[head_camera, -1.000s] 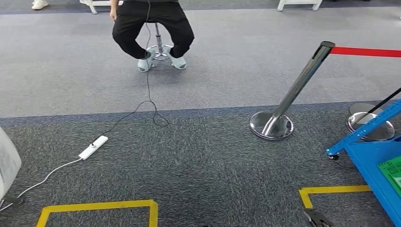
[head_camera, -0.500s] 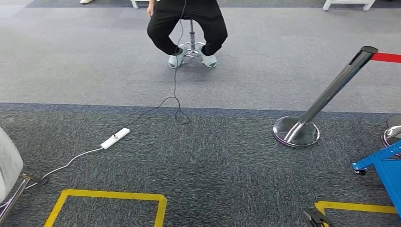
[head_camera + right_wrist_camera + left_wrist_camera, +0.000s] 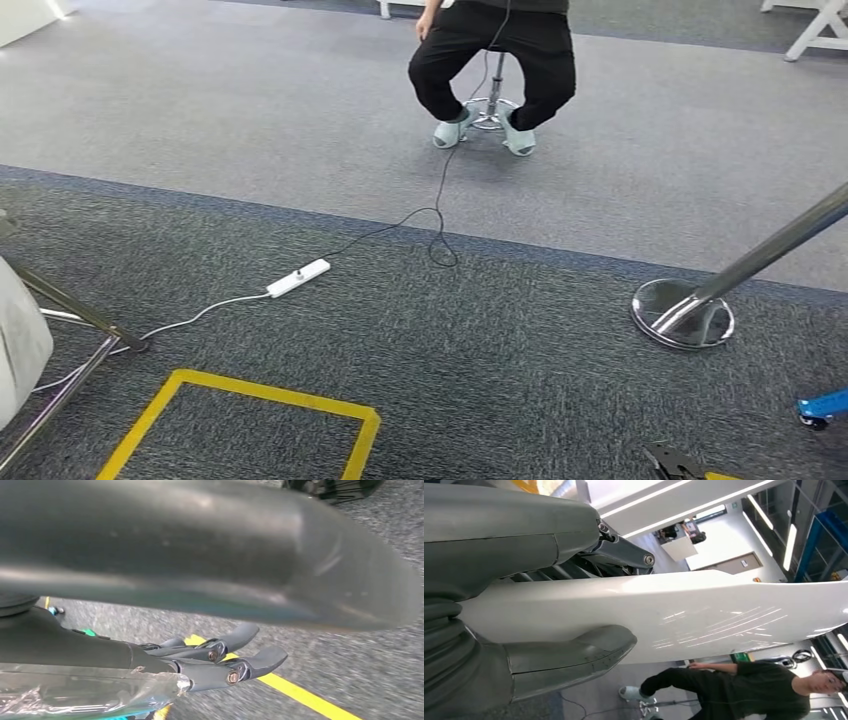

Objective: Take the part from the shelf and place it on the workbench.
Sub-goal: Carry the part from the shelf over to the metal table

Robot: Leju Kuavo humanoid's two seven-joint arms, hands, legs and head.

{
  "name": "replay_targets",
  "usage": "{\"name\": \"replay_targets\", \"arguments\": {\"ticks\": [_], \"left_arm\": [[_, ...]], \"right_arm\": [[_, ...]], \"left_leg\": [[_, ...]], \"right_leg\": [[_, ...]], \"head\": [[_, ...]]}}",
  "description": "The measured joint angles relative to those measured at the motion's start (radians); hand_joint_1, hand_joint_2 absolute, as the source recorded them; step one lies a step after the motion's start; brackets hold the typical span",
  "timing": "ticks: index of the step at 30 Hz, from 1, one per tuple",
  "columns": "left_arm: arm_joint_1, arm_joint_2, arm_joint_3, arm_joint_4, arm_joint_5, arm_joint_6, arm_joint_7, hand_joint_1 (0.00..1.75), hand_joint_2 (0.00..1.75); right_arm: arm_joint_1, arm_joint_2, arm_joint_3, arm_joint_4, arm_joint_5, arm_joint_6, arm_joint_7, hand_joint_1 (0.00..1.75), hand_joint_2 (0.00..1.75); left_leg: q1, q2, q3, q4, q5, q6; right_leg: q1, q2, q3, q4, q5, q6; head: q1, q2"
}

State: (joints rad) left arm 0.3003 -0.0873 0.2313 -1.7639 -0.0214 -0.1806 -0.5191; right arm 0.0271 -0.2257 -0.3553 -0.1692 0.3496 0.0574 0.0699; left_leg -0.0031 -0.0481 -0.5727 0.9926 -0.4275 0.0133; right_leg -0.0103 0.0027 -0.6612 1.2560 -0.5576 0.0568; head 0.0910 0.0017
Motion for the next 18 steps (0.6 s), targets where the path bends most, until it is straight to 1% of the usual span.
{"name": "replay_targets", "arguments": {"ticks": [1, 2, 3, 4, 5, 6, 7, 8, 9, 10, 11, 12, 13, 14, 15, 16, 17, 18], "left_arm": [[0.000, 0.000, 0.000, 0.000, 0.000, -0.001, 0.000, 1.75, 1.75], [0.000, 0.000, 0.000, 0.000, 0.000, -0.001, 0.000, 1.75, 1.75], [0.000, 0.000, 0.000, 0.000, 0.000, -0.002, 0.000, 1.75, 1.75], [0.000, 0.000, 0.000, 0.000, 0.000, -0.002, 0.000, 1.75, 1.75], [0.001, 0.000, 0.000, 0.000, 0.000, -0.003, 0.000, 1.75, 1.75], [0.001, 0.000, -0.001, 0.000, 0.000, -0.004, 0.000, 1.75, 1.75], [0.002, 0.000, -0.002, 0.000, 0.000, -0.005, 0.000, 1.75, 1.75], [0.002, 0.000, -0.002, 0.000, 0.000, -0.006, 0.000, 1.75, 1.75], [0.001, 0.000, -0.003, 0.000, 0.000, -0.007, -0.001, 1.75, 1.75], [-0.001, 0.000, -0.003, 0.000, 0.000, -0.007, -0.001, 1.75, 1.75], [-0.002, 0.000, -0.004, 0.000, 0.000, -0.007, -0.001, 1.75, 1.75], [-0.001, 0.000, -0.004, 0.000, 0.000, -0.007, -0.001, 1.75, 1.75], [-0.001, 0.000, -0.005, 0.000, 0.000, -0.007, -0.001, 1.75, 1.75], [0.000, 0.000, -0.005, 0.000, 0.000, -0.007, -0.001, 1.75, 1.75], [0.000, 0.000, -0.005, 0.000, 0.000, -0.007, -0.001, 1.75, 1.75], [0.001, 0.000, -0.005, 0.000, 0.000, -0.007, -0.001, 1.75, 1.75], [0.000, 0.000, -0.005, 0.000, 0.000, -0.007, -0.001, 1.75, 1.75], [-0.001, 0.000, -0.005, 0.000, 0.000, -0.007, -0.001, 1.75, 1.75]], "right_arm": [[0.000, 0.000, 0.000, 0.000, 0.001, -0.001, 0.000, 0.00, 0.00], [-0.001, -0.001, -0.001, 0.000, 0.002, -0.001, 0.000, 0.00, 0.00], [-0.001, -0.001, -0.001, 0.000, 0.003, -0.002, 0.000, 0.00, 0.00], [-0.003, 0.000, -0.001, 0.000, 0.003, -0.002, 0.000, 0.00, 0.00], [-0.004, 0.000, -0.001, 0.000, 0.004, -0.002, 0.001, 0.00, 0.00], [-0.006, 0.000, -0.001, 0.000, 0.004, -0.002, 0.001, 0.00, 0.00], [-0.007, 0.000, -0.001, 0.000, 0.005, -0.002, 0.001, 0.00, 0.00], [-0.007, 0.000, -0.001, 0.000, 0.005, -0.003, 0.001, 0.00, 0.00], [-0.007, -0.001, -0.001, 0.000, 0.006, -0.003, 0.001, 0.00, 0.00], [-0.005, -0.001, -0.001, 0.000, 0.007, -0.004, 0.001, 0.00, 0.00], [-0.004, -0.001, -0.001, -0.001, 0.007, -0.005, 0.000, 0.00, 0.00], [-0.002, -0.001, -0.001, 0.000, 0.008, -0.005, 0.000, 0.00, 0.00], [-0.001, -0.001, -0.001, 0.000, 0.008, -0.005, -0.001, 0.00, 0.00], [-0.001, -0.001, -0.001, 0.000, 0.008, -0.006, -0.001, 0.00, 0.00], [-0.002, -0.001, -0.001, 0.000, 0.009, -0.006, -0.002, 0.00, 0.00], [-0.003, -0.001, -0.001, -0.001, 0.009, -0.006, -0.002, 0.00, 0.00], [-0.004, -0.001, -0.001, -0.001, 0.009, -0.006, -0.002, 0.00, 0.00], [-0.004, -0.001, -0.001, 0.000, 0.009, -0.006, -0.002, 0.00, 0.00]], "left_leg": [[0.001, -0.012, 0.002, 0.001, -0.001, -0.003], [0.000, -0.024, 0.002, 0.004, -0.002, -0.007], [0.000, -0.033, 0.001, 0.006, -0.002, -0.013], [-0.001, -0.043, -0.002, 0.006, -0.001, -0.019], [-0.001, -0.051, -0.005, 0.005, 0.001, -0.026], [0.001, -0.059, -0.007, 0.002, 0.004, -0.031], [0.002, -0.053, -0.009, 0.004, 0.003, -0.037], [0.001, -0.037, -0.017, 0.019, -0.010, -0.042], [0.000, -0.014, -0.034, 0.055, -0.034, -0.046], [-0.001, 0.012, -0.061, 0.112, -0.068, -0.049], [0.000, 0.026, -0.094, 0.182, -0.103, -0.052], [0.000, 0.032, -0.126, 0.245, -0.127, -0.054], [0.000, 0.034, -0.143, 0.279, -0.133, -0.054], [0.000, 0.035, -0.142, 0.277, -0.119, -0.053], [0.000, 0.039, -0.120, 0.237, -0.089, -0.051], [-0.002, 0.054, -0.083, 0.170, -0.054, -0.047], [-0.005, 0.073, -0.045, 0.099, -0.028, -0.044], [-0.007, 0.088, -0.017, 0.045, -0.012, -0.038]], "right_leg": [[-0.003, 0.014, 0.032, -0.073, 0.040, 0.001], [-0.006, 0.033, 0.063, -0.142, 0.069, 0.002], [-0.009, 0.048, 0.087, -0.192, 0.086, 0.001], [-0.010, 0.058, 0.098, -0.217, 0.091, -0.002], [-0.008, 0.057, 0.100, -0.221, 0.089, -0.007], [-0.008, 0.046, 0.101, -0.221, 0.092, -0.015], [-0.007, 0.038, 0.101, -0.223, 0.094, -0.022], [-0.007, 0.028, 0.101, -0.225, 0.096, -0.030], [-0.008, 0.018, 0.101, -0.228, 0.097, -0.035], [-0.007, 0.008, 0.101, -0.228, 0.097, -0.039], [-0.005, -0.003, 0.100, -0.228, 0.097, -0.042], [-0.004, -0.015, 0.099, -0.228, 0.096, -0.043], [-0.003, -0.027, 0.099, -0.228, 0.095, -0.044], [-0.002, -0.038, 0.100, -0.228, 0.095, -0.044], [-0.001, -0.049, 0.102, -0.228, 0.093, -0.044], [0.000, -0.058, 0.105, -0.228, 0.092, -0.042], [0.002, -0.067, 0.107, -0.226, 0.089, -0.039], [0.005, -0.075, 0.109, -0.226, 0.087, -0.034]], "head": [[0.000, 0.000], [0.000, 0.000], [-0.001, 0.000], [-0.002, 0.000], [-0.002, 0.000], [-0.002, 0.000], [-0.003, 0.000], [-0.005, 0.000], [-0.007, 0.000], [-0.009, 0.000], [-0.010, 0.000], [-0.010, 0.000], [-0.010, 0.000], [-0.010, 0.000], [-0.010, 0.000], [-0.010, 0.000], [-0.011, 0.000], [-0.011, 0.000]]}}
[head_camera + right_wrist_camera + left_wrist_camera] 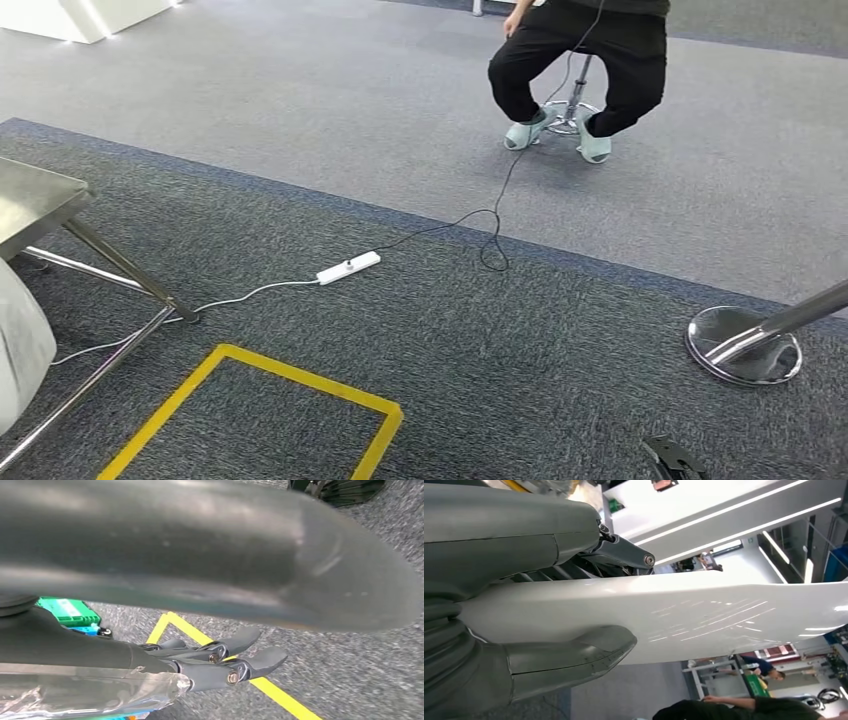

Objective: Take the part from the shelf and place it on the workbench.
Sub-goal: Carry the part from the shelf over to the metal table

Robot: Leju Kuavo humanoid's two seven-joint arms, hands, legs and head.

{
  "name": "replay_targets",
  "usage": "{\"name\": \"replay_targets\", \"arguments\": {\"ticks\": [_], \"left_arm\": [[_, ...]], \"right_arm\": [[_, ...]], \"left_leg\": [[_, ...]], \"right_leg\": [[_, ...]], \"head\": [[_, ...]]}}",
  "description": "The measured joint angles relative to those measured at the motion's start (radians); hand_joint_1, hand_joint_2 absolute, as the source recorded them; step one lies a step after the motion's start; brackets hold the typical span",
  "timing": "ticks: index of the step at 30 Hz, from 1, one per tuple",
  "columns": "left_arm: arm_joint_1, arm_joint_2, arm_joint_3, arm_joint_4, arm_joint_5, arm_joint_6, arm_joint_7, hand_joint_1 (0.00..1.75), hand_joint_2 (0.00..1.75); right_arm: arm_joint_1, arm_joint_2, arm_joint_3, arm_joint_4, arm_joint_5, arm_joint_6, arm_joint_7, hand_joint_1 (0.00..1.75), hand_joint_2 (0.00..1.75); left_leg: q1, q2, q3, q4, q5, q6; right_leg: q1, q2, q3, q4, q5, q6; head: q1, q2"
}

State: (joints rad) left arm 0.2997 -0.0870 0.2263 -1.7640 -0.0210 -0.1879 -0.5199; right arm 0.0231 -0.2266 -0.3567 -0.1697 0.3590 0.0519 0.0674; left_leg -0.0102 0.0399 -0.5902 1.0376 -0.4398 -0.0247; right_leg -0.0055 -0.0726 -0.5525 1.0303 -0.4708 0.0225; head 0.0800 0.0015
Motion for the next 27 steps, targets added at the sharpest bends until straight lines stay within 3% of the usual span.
{"name": "replay_targets", "arguments": {"ticks": [1, 3, 5, 6, 8, 9, 10, 11, 12, 14, 15, 17, 18, 20, 22, 24, 25, 26, 27], "left_arm": [[0.000, 0.000, 0.000, 0.000, 0.000, 0.000, 0.000, 1.75, 1.75], [0.003, 0.000, 0.000, 0.000, 0.001, 0.000, 0.000, 1.75, 1.75], [0.005, 0.000, 0.001, 0.000, 0.001, 0.000, 0.000, 1.75, 1.75], [0.004, 0.000, 0.001, -0.001, 0.001, 0.000, 0.000, 1.75, 1.75], [0.003, 0.000, 0.001, -0.001, 0.002, 0.000, -0.001, 1.75, 1.75], [0.003, 0.000, 0.001, 0.000, 0.002, 0.000, -0.001, 1.75, 1.75], [0.003, 0.000, 0.001, 0.000, 0.002, 0.001, -0.001, 1.75, 1.75], [0.004, 0.000, 0.001, 0.000, 0.003, 0.002, -0.002, 1.75, 1.75], [0.004, 0.000, 0.001, 0.000, 0.003, 0.003, -0.002, 1.75, 1.75], [0.003, 0.000, 0.001, 0.000, 0.005, 0.005, -0.002, 1.75, 1.75], [0.002, 0.000, 0.001, 0.000, 0.007, 0.005, -0.002, 1.75, 1.75], [0.002, -0.001, 0.001, -0.001, 0.009, 0.007, -0.002, 1.75, 1.75], [0.002, -0.002, 0.002, -0.001, 0.009, 0.011, -0.002, 1.75, 1.75], [0.002, -0.003, 0.004, -0.001, 0.001, 0.030, -0.003, 1.75, 1.75], [-0.001, -0.004, 0.006, 0.000, -0.015, 0.057, -0.005, 1.75, 1.75], [-0.003, -0.005, 0.006, 0.000, -0.025, 0.071, -0.006, 1.75, 1.75], [-0.003, -0.006, 0.006, 0.000, -0.025, 0.073, -0.006, 1.75, 1.75], [-0.003, -0.006, 0.006, 0.000, -0.021, 0.072, -0.006, 1.75, 1.75], [-0.002, -0.006, 0.006, 0.000, -0.014, 0.069, -0.006, 1.75, 1.75]], "right_arm": [[0.000, 0.000, 0.000, 0.000, 0.000, 0.000, 0.000, 0.00, 0.00], [-0.001, 0.000, 0.000, 0.000, 0.000, 0.000, 0.000, 0.00, 0.00], [-0.005, 0.000, 0.000, -0.001, 0.000, 0.000, 0.000, 0.00, 0.00], [-0.005, 0.000, 0.000, -0.002, 0.000, 0.000, 0.000, 0.00, 0.00], [-0.002, -0.001, -0.001, -0.002, 0.000, 0.000, 0.001, 0.00, 0.00], [0.000, -0.001, -0.001, -0.001, 0.000, 0.000, 0.002, 0.00, 0.00], [0.002, 0.000, -0.001, -0.001, 0.000, 0.000, 0.002, 0.00, 0.00], [0.003, 0.000, -0.002, -0.001, 0.000, 0.001, 0.003, 0.00, 0.00], [0.003, 0.000, -0.003, -0.001, 0.000, 0.001, 0.003, 0.00, 0.00], [0.003, 0.001, -0.008, -0.001, 0.000, 0.003, 0.003, 0.00, 0.00], [0.002, 0.001, -0.010, -0.001, 0.000, 0.004, 0.003, 0.00, 0.00], [0.001, 0.004, -0.012, 0.000, 0.000, 0.004, 0.004, 0.00, 0.00], [0.000, 0.004, -0.014, 0.000, 0.000, 0.004, 0.004, 0.00, 0.00], [-0.001, 0.004, -0.018, -0.001, 0.000, 0.005, 0.005, 0.00, 0.00], [0.000, 0.004, -0.023, -0.001, 0.000, 0.007, 0.005, 0.00, 0.00], [0.004, 0.004, -0.026, -0.001, 0.000, 0.008, 0.005, 0.00, 0.00], [0.005, 0.005, -0.027, -0.001, 0.000, 0.007, 0.005, 0.00, 0.00], [0.005, 0.005, -0.028, -0.001, 0.000, 0.007, 0.005, 0.00, 0.00], [0.004, 0.005, -0.030, -0.001, 0.001, 0.006, 0.005, 0.00, 0.00]], "left_leg": [[-0.003, 0.010, 0.014, -0.031, 0.005, 0.006], [-0.004, -0.005, 0.014, -0.043, 0.006, 0.018], [0.001, -0.023, 0.017, -0.050, 0.011, 0.030], [0.004, -0.031, 0.020, -0.053, 0.013, 0.035], [0.006, -0.048, 0.020, -0.053, 0.014, 0.041], [0.006, -0.058, 0.020, -0.053, 0.014, 0.041], [0.007, -0.069, 0.020, -0.053, 0.014, 0.042], [0.007, -0.081, 0.021, -0.053, 0.014, 0.041], [0.008, -0.093, 0.023, -0.052, 0.014, 0.040], [0.008, -0.115, 0.024, -0.047, 0.011, 0.032], [0.008, -0.125, 0.022, -0.044, 0.010, 0.026], [0.008, -0.144, 0.014, -0.043, 0.013, 0.013], [0.010, -0.152, 0.012, -0.046, 0.016, 0.007], [0.010, -0.131, 0.002, -0.030, 0.004, -0.003], [0.008, -0.081, -0.041, 0.061, -0.052, -0.010], [0.008, -0.058, -0.107, 0.194, -0.111, -0.015], [0.008, -0.055, -0.127, 0.233, -0.118, -0.015], [0.008, -0.054, -0.128, 0.234, -0.105, -0.015], [0.008, -0.051, -0.108, 0.196, -0.076, -0.013]], "right_leg": [[0.002, -0.008, 0.001, 0.000, -0.002, 0.004], [0.004, -0.025, 0.006, -0.005, -0.003, 0.015], [0.002, -0.003, 0.002, 0.013, -0.019, 0.026], [0.001, 0.020, -0.013, 0.050, -0.042, 0.031], [-0.001, 0.061, -0.076, 0.179, -0.104, 0.035], [-0.001, 0.067, -0.108, 0.241, -0.126, 0.036], [-0.002, 0.069, -0.129, 0.275, -0.130, 0.037], [-0.003, 0.070, -0.130, 0.270, -0.113, 0.037], [-0.005, 0.074, -0.112, 0.225, -0.080, 0.037], [-0.012, 0.109, -0.049, 0.085, -0.013, 0.041], [-0.016, 0.127, -0.025, 0.034, 0.004, 0.040], [-0.017, 0.142, -0.009, 0.000, 0.006, 0.033], [-0.016, 0.131, -0.008, 0.000, 0.008, 0.025], [-0.016, 0.111, -0.007, -0.003, 0.012, 0.011], [-0.015, 0.089, -0.008, -0.005, 0.013, 0.001], [-0.013, 0.066, -0.009, -0.005, 0.012, -0.003], [-0.012, 0.054, -0.009, -0.005, 0.011, -0.004], [-0.011, 0.043, -0.008, -0.005, 0.010, -0.004], [-0.011, 0.033, -0.006, -0.005, 0.009, -0.003]], "head": [[0.000, 0.000], [0.002, 0.000], [0.004, 0.000], [0.006, 0.000], [0.010, 0.000], [0.010, 0.000], [0.010, 0.000], [0.010, 0.000], [0.010, 0.000], [0.011, 0.000], [0.010, 0.000], [0.009, 0.000], [0.009, 0.000], [0.007, 0.000], [0.002, 0.000], [0.001, 0.000], [0.001, 0.000], [0.001, 0.000], [0.001, 0.000]]}}
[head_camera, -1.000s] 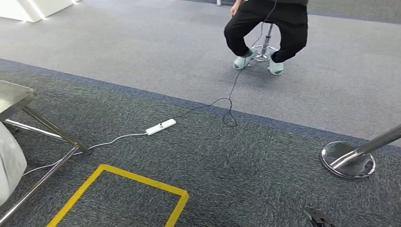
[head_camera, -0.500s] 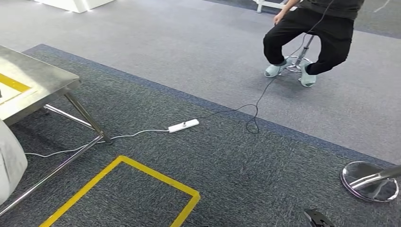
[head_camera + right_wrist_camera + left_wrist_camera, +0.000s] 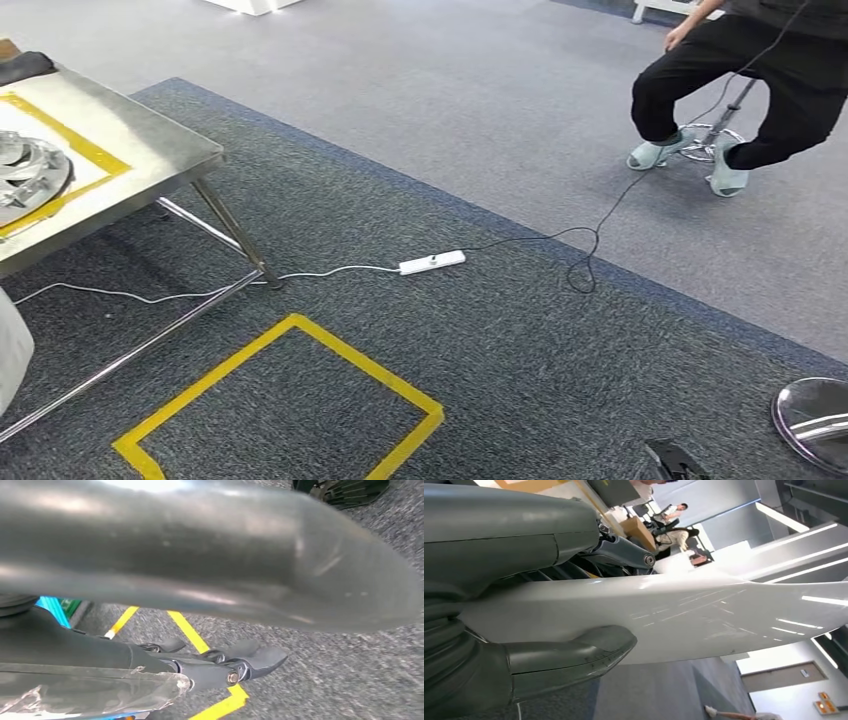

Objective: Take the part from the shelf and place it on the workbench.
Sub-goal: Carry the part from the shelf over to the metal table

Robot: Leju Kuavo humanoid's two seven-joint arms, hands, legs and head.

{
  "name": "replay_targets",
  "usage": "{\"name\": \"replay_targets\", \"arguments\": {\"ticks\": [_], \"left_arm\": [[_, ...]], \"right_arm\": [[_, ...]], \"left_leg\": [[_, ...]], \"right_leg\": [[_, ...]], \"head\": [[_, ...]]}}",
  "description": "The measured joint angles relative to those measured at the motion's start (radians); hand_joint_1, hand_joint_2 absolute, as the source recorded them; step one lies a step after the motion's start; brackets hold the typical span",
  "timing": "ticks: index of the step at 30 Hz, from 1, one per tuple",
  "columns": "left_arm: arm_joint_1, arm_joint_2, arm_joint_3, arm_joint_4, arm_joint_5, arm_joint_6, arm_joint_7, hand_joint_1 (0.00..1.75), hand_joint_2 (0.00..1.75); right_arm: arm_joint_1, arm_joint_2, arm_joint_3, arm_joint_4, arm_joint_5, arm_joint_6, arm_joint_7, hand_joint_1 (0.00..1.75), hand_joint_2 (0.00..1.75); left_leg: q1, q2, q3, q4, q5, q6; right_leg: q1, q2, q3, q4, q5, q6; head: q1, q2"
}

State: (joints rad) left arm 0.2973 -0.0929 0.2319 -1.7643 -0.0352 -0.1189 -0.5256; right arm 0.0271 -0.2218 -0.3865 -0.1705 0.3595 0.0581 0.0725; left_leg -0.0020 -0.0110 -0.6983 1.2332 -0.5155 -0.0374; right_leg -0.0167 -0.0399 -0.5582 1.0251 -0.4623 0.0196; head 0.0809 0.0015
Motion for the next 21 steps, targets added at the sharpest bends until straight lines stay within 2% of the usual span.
{"name": "replay_targets", "arguments": {"ticks": [2, 4, 5, 6, 7, 8, 9, 11, 12, 13, 14, 15, 16, 18, 19, 20, 21], "left_arm": [[-0.001, 0.000, 0.000, 0.000, 0.024, -0.016, -0.003, 1.75, 1.75], [-0.003, 0.000, -0.001, -0.001, 0.051, -0.038, -0.010, 1.75, 1.75], [-0.003, -0.001, -0.001, -0.001, 0.061, -0.046, -0.014, 1.75, 1.75], [-0.003, -0.001, 0.000, -0.002, 0.067, -0.051, -0.017, 1.75, 1.75], [-0.002, -0.002, 0.000, -0.003, 0.072, -0.054, -0.019, 1.75, 1.75], [-0.002, -0.002, 0.000, -0.004, 0.074, -0.055, -0.020, 1.75, 1.75], [-0.003, -0.004, 0.001, -0.005, 0.076, -0.056, -0.021, 1.75, 1.75], [-0.005, -0.007, 0.000, -0.006, 0.077, -0.058, -0.021, 1.75, 1.75], [-0.005, -0.008, 0.000, -0.006, 0.077, -0.058, -0.021, 1.75, 1.75], [-0.004, -0.009, 0.000, -0.006, 0.077, -0.059, -0.021, 1.75, 1.75], [-0.004, -0.009, 0.000, -0.006, 0.077, -0.059, -0.021, 1.75, 1.75], [-0.004, -0.009, 0.000, -0.006, 0.077, -0.061, -0.022, 1.75, 1.75], [-0.004, -0.009, 0.000, -0.006, 0.077, -0.063, -0.025, 1.75, 1.75], [-0.004, -0.009, 0.000, -0.008, 0.066, -0.065, -0.041, 1.75, 1.75], [-0.004, -0.009, 0.000, -0.009, 0.055, -0.061, -0.051, 1.75, 1.75], [-0.004, -0.009, 0.000, -0.011, 0.041, -0.053, -0.060, 1.75, 1.75], [-0.003, -0.010, 0.000, -0.013, 0.028, -0.042, -0.066, 1.75, 1.75]], "right_arm": [[-0.003, 0.000, -0.004, 0.000, 0.002, 0.000, 0.002, 0.00, 0.00], [-0.005, 0.000, -0.009, 0.000, 0.005, 0.001, 0.009, 0.00, 0.00], [-0.005, 0.000, -0.011, 0.000, 0.006, 0.002, 0.013, 0.00, 0.00], [-0.006, 0.000, -0.013, 0.000, 0.008, 0.002, 0.015, 0.00, 0.00], [-0.008, 0.000, -0.014, -0.001, 0.008, 0.003, 0.016, 0.00, 0.00], [-0.009, 0.000, -0.014, -0.001, 0.009, 0.003, 0.017, 0.00, 0.00], [-0.010, 0.000, -0.015, -0.001, 0.010, 0.004, 0.017, 0.00, 0.00], [-0.008, 0.000, -0.017, -0.002, 0.010, 0.004, 0.018, 0.00, 0.00], [-0.006, 0.001, -0.018, -0.001, 0.010, 0.004, 0.018, 0.00, 0.00], [-0.004, 0.002, -0.019, -0.001, 0.010, 0.004, 0.019, 0.00, 0.00], [-0.004, 0.002, -0.020, -0.001, 0.010, 0.004, 0.019, 0.00, 0.00], [-0.004, 0.003, -0.021, -0.001, 0.011, 0.004, 0.019, 0.00, 0.00], [-0.004, 0.002, -0.021, -0.001, 0.011, 0.004, 0.019, 0.00, 0.00], [-0.005, 0.003, -0.022, -0.002, 0.014, 0.004, 0.017, 0.00, 0.00], [-0.005, 0.003, -0.022, -0.002, 0.016, 0.005, 0.016, 0.00, 0.00], [-0.005, 0.004, -0.022, -0.002, 0.017, 0.005, 0.015, 0.00, 0.00], [-0.006, 0.004, -0.022, -0.002, 0.018, 0.005, 0.013, 0.00, 0.00]], "left_leg": [[-0.003, 0.029, 0.071, -0.133, 0.061, 0.007], [-0.006, 0.053, 0.115, -0.220, 0.082, 0.017], [-0.008, 0.053, 0.119, -0.233, 0.080, 0.022], [-0.007, 0.043, 0.118, -0.235, 0.081, 0.029], [-0.006, 0.035, 0.119, -0.238, 0.083, 0.034], [-0.004, 0.027, 0.120, -0.240, 0.085, 0.040], [-0.001, 0.019, 0.122, -0.243, 0.087, 0.046], [0.001, 0.004, 0.123, -0.243, 0.087, 0.053], [0.001, -0.005, 0.123, -0.243, 0.087, 0.054], [0.001, -0.014, 0.123, -0.243, 0.087, 0.054], [0.001, -0.025, 0.125, -0.243, 0.086, 0.054], [0.002, -0.035, 0.127, -0.243, 0.086, 0.053], [0.002, -0.045, 0.129, -0.242, 0.085, 0.051], [0.001, -0.065, 0.128, -0.238, 0.083, 0.042], [0.000, -0.073, 0.126, -0.237, 0.084, 0.035], [0.000, -0.082, 0.123, -0.238, 0.086, 0.029], [0.002, -0.091, 0.121, -0.240, 0.089, 0.023]], "right_leg": [[0.003, -0.017, 0.006, 0.002, -0.005, 0.006], [0.009, -0.032, 0.008, 0.002, -0.010, 0.015], [0.011, -0.039, 0.010, 0.001, -0.012, 0.021], [0.011, -0.047, 0.013, -0.002, -0.012, 0.026], [0.010, -0.043, 0.016, 0.000, -0.016, 0.032], [0.009, -0.029, 0.011, 0.013, -0.026, 0.038], [0.007, -0.009, -0.004, 0.048, -0.047, 0.042], [0.006, 0.028, -0.067, 0.178, -0.110, 0.048], [0.006, 0.034, -0.102, 0.244, -0.134, 0.049], [0.006, 0.036, -0.124, 0.281, -0.140, 0.050], [0.006, 0.037, -0.126, 0.277, -0.124, 0.050], [0.005, 0.040, -0.108, 0.232, -0.090, 0.049], [0.002, 0.051, -0.076, 0.161, -0.050, 0.049], [-0.004, 0.088, -0.017, 0.036, -0.003, 0.047], [-0.005, 0.100, -0.003, 0.007, 0.002, 0.044], [-0.004, 0.102, 0.001, -0.001, -0.001, 0.038], [-0.004, 0.093, 0.001, -0.001, 0.001, 0.031]], "head": [[-0.001, 0.000], [0.000, 0.000], [0.002, 0.000], [0.003, 0.000], [0.005, 0.000], [0.006, 0.000], [0.008, 0.000], [0.010, 0.000], [0.011, 0.000], [0.011, 0.000], [0.011, 0.000], [0.011, 0.000], [0.011, 0.000], [0.011, 0.000], [0.010, 0.000], [0.010, 0.000], [0.010, 0.000]]}}
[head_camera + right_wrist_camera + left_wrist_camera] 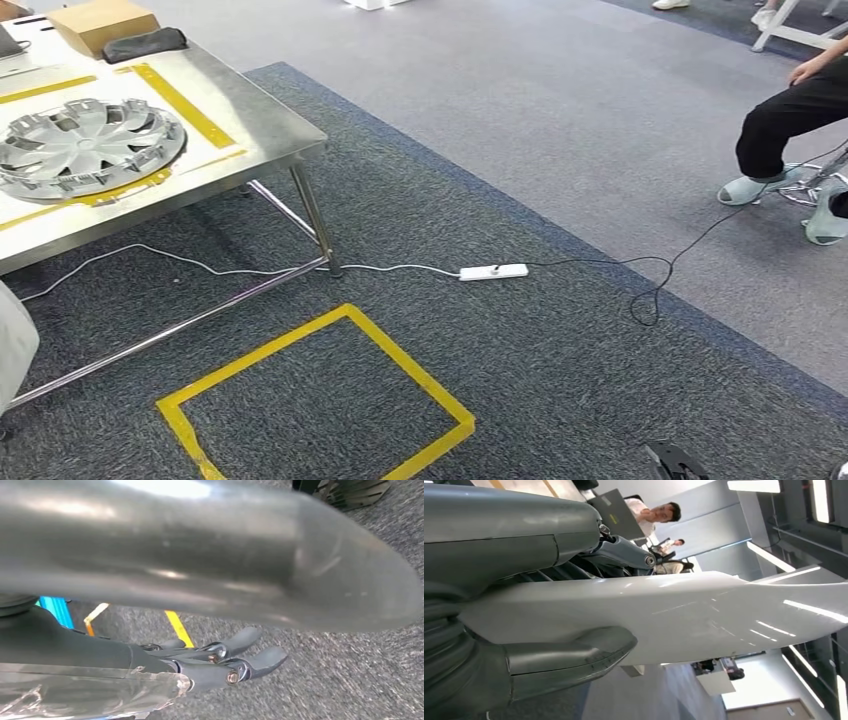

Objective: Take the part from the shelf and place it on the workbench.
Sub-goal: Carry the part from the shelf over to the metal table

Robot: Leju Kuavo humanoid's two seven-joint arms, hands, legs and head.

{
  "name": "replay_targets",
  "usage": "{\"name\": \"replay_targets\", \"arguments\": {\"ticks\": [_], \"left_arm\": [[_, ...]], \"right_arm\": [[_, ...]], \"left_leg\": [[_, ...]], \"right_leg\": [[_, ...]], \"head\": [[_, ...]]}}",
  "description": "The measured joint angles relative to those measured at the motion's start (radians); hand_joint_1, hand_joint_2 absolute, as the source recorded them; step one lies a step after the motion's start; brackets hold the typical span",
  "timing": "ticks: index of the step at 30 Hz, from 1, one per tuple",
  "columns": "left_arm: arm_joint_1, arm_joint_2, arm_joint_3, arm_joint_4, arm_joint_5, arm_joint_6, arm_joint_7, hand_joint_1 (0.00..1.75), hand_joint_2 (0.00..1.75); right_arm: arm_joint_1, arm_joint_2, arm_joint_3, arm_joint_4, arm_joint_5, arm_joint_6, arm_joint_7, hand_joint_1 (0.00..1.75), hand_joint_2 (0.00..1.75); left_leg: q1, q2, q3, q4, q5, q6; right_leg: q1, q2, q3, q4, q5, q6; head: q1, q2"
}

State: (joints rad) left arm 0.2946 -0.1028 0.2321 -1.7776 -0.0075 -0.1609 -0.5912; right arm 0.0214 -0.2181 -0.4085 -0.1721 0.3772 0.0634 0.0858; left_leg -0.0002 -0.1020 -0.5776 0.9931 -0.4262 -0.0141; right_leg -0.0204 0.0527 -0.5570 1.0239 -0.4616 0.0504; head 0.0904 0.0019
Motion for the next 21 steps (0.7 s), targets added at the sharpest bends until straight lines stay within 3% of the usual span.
{"name": "replay_targets", "arguments": {"ticks": [1, 3, 4, 6, 7, 8, 10, 12, 14, 16, 18, 21], "left_arm": [[0.001, -0.001, 0.000, -0.002, -0.009, 0.010, -0.002, 1.75, 1.75], [0.001, -0.002, 0.001, -0.007, -0.021, 0.026, -0.004, 1.75, 1.75], [0.000, -0.002, 0.001, -0.009, -0.024, 0.032, -0.004, 1.75, 1.75], [0.000, -0.003, -0.001, -0.011, -0.026, 0.040, -0.001, 1.75, 1.75], [0.001, -0.003, -0.001, -0.011, -0.028, 0.044, 0.001, 1.75, 1.75], [0.002, -0.004, -0.001, -0.011, -0.031, 0.048, 0.001, 1.75, 1.75], [0.002, -0.004, -0.001, -0.011, -0.039, 0.057, 0.001, 1.75, 1.75], [0.001, -0.004, -0.002, -0.012, -0.043, 0.061, 0.000, 1.75, 1.75], [0.001, -0.004, -0.002, -0.012, -0.044, 0.063, -0.001, 1.75, 1.75], [0.003, -0.004, -0.002, -0.013, -0.044, 0.064, -0.001, 1.75, 1.75], [0.002, -0.005, -0.002, -0.016, -0.045, 0.064, -0.002, 1.75, 1.75], [0.002, -0.007, -0.002, -0.018, -0.044, 0.064, -0.002, 1.75, 1.75]], "right_arm": [[-0.001, 0.000, 0.000, 0.000, 0.000, 0.000, -0.001, 0.00, 0.00], [-0.002, 0.000, -0.001, -0.001, 0.001, -0.003, -0.004, 0.00, 0.00], [-0.002, 0.000, -0.002, -0.002, 0.003, -0.004, -0.005, 0.00, 0.00], [0.002, 0.000, -0.005, -0.002, 0.007, -0.007, -0.005, 0.00, 0.00], [0.003, 0.000, -0.006, -0.002, 0.009, -0.008, -0.005, 0.00, 0.00], [0.002, 0.000, -0.007, -0.002, 0.010, -0.008, -0.004, 0.00, 0.00], [0.000, 0.000, -0.008, -0.002, 0.012, -0.008, -0.003, 0.00, 0.00], [-0.001, 0.001, -0.009, -0.002, 0.014, -0.008, -0.002, 0.00, 0.00], [-0.001, 0.000, -0.011, -0.002, 0.014, -0.008, 0.000, 0.00, 0.00], [-0.003, 0.001, -0.014, -0.002, 0.015, -0.007, 0.000, 0.00, 0.00], [-0.005, 0.001, -0.015, -0.003, 0.015, -0.007, 0.000, 0.00, 0.00], [-0.001, 0.002, -0.016, -0.003, 0.015, -0.007, 0.000, 0.00, 0.00]], "left_leg": [[0.001, 0.003, -0.002, 0.001, -0.001, -0.005], [0.000, 0.039, -0.025, 0.047, -0.035, -0.015], [-0.001, 0.063, -0.050, 0.101, -0.067, -0.019], [0.000, 0.085, -0.117, 0.237, -0.129, -0.025], [0.000, 0.087, -0.138, 0.278, -0.137, -0.026], [0.001, 0.089, -0.141, 0.283, -0.126, -0.027], [0.001, 0.102, -0.090, 0.184, -0.060, -0.024], [-0.001, 0.134, -0.023, 0.057, -0.014, -0.019], [-0.004, 0.144, -0.002, 0.009, -0.011, -0.007], [-0.003, 0.125, -0.002, 0.005, -0.009, 0.007], [0.002, 0.111, 0.001, 0.000, -0.005, 0.020], [0.003, 0.087, 0.002, 0.000, -0.005, 0.029]], "right_leg": [[0.000, -0.009, 0.001, -0.002, 0.002, -0.007], [-0.002, -0.028, 0.002, -0.006, 0.005, -0.020], [-0.001, -0.038, 0.002, -0.007, 0.005, -0.025], [0.000, -0.060, 0.002, -0.007, 0.003, -0.029], [0.000, -0.071, 0.002, -0.007, 0.002, -0.030], [0.000, -0.081, 0.003, -0.007, 0.001, -0.029], [0.000, -0.099, 0.009, -0.007, -0.002, -0.025], [0.006, -0.113, 0.013, -0.004, -0.009, -0.016], [0.012, -0.127, 0.018, -0.005, -0.014, -0.005], [0.011, -0.137, 0.026, -0.009, -0.018, 0.006], [0.009, -0.110, 0.009, 0.035, -0.048, 0.015], [0.008, -0.062, -0.090, 0.230, -0.134, 0.020]], "head": [[0.000, 0.000], [-0.004, 0.000], [-0.006, 0.000], [-0.008, 0.000], [-0.008, 0.000], [-0.008, 0.000], [-0.008, 0.000], [-0.008, 0.000], [-0.004, 0.000], [0.000, 0.000], [0.003, 0.000], [0.007, 0.000]]}}
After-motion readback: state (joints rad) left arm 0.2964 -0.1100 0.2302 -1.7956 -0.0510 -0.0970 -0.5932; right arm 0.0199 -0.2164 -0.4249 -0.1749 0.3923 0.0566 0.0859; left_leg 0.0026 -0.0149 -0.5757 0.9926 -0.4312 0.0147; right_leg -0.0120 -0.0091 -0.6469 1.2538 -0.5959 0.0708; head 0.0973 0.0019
